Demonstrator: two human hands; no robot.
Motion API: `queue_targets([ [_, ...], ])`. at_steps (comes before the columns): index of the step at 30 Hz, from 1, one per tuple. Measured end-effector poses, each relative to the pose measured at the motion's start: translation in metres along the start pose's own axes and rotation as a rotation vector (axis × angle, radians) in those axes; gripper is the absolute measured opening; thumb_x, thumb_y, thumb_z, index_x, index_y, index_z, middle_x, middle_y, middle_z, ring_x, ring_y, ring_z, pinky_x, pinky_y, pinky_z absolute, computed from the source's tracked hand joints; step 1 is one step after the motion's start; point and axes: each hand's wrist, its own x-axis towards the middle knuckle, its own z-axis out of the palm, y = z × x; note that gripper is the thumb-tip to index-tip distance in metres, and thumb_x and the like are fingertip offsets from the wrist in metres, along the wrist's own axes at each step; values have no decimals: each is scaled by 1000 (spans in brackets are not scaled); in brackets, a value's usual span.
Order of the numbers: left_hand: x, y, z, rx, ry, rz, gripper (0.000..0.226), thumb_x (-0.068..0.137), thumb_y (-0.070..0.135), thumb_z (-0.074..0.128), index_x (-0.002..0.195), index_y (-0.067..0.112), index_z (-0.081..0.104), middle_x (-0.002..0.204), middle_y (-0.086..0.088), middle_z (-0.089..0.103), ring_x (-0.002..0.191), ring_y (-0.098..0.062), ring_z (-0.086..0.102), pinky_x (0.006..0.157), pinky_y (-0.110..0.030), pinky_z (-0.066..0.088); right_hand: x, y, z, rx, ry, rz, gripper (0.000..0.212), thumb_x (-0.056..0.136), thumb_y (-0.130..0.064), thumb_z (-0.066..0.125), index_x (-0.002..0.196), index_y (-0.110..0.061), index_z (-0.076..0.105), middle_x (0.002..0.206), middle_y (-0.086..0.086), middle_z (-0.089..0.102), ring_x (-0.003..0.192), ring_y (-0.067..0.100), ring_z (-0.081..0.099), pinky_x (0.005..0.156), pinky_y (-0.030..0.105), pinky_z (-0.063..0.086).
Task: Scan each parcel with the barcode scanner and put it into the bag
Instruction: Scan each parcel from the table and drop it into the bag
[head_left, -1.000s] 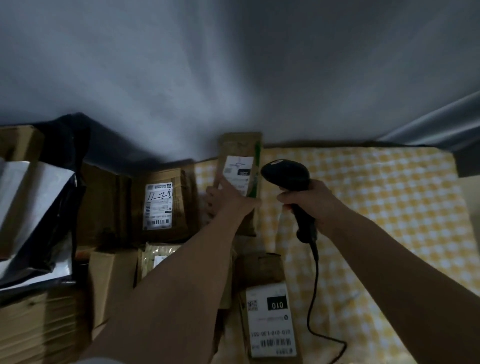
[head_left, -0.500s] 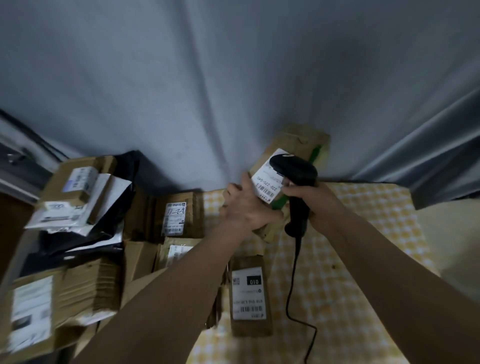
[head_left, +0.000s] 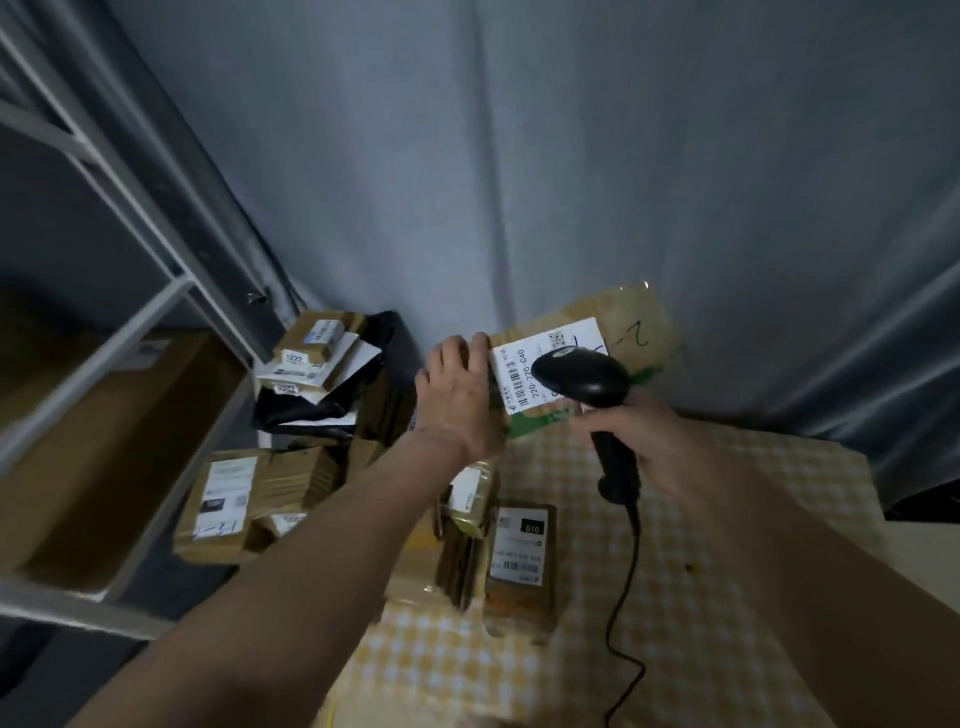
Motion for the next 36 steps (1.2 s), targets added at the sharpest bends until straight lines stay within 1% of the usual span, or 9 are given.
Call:
queue_targets([
  [3, -11, -21, -27, 132, 23, 22, 127, 55, 46, 87, 148, 18, 6, 138, -15, 23, 131, -32, 24, 111, -42, 29, -24, -15, 8, -297, -19, -141, 26, 74, 2, 70, 97, -11, 66, 79, 11, 62, 76, 23, 59, 70, 30, 43],
  [6, -22, -39, -48, 213, 35, 74, 121, 60, 37, 85, 150, 17, 6, 142, -12, 23, 134, -30, 23, 115, -39, 25, -39, -26, 19, -445, -61, -328, 40, 74, 8, 69, 106, -14, 66, 91, 7, 68, 89, 22, 63, 80, 32, 47],
  [8, -32, -51, -58, 263, 57, 93, 122, 62, 35, 85, 151, 13, 5, 145, -11, 23, 136, -28, 21, 118, -38, 20, -49, -31, 27, -556, -77, -406, 34, 72, 5, 72, 101, -12, 67, 94, 8, 70, 92, 22, 65, 82, 33, 50],
  [11, -47, -70, -68, 328, 79, 121, 119, 68, 34, 82, 153, 9, 2, 151, -11, 19, 143, -28, 15, 121, -37, 13, -66, -36, 44, -688, -90, -476, 21, 72, 2, 70, 91, -8, 67, 85, 8, 67, 83, 21, 63, 75, 33, 50],
  [15, -70, -94, -78, 375, 115, 174, 111, 74, 30, 78, 153, 11, 3, 154, -10, 17, 145, -27, 11, 122, -37, 9, -96, -40, 67, -838, -43, -550, 20, 74, -6, 69, 81, -18, 55, 72, -2, 57, 74, 18, 57, 64, 29, 41],
  [19, -93, -120, -82, 358, 154, 185, 115, 71, 35, 81, 153, 12, 5, 153, -9, 19, 144, -26, 13, 121, -36, 9, -121, -38, 90, -861, -47, -560, 21, 75, -8, 70, 84, -20, 55, 72, -9, 55, 74, 14, 56, 65, 28, 43],
  [24, -118, -143, -85, 346, 180, 221, 117, 69, 49, 81, 152, 14, 8, 152, -8, 22, 143, -25, 15, 120, -34, 8, -147, -34, 118, -896, -2, -550, 30, 75, -11, 70, 69, -29, 46, 70, -9, 52, 75, 18, 56, 66, 29, 43],
  [31, -148, -169, -94, 317, 180, 214, 116, 68, 43, 83, 153, 16, 8, 154, -8, 19, 146, -26, 12, 120, -35, 8, -175, -30, 151, -922, 11, -543, 23, 77, -14, 70, 96, -21, 60, 93, 1, 65, 90, 21, 61, 78, 34, 51],
  [36, -159, -182, -99, 278, 189, 225, 117, 65, 45, 84, 152, 17, 10, 152, -7, 22, 144, -25, 14, 120, -36, 11, -181, -29, 166, -901, 16, -560, 26, 74, -14, 73, 93, -24, 58, 92, 1, 65, 89, 21, 62, 79, 36, 52],
])
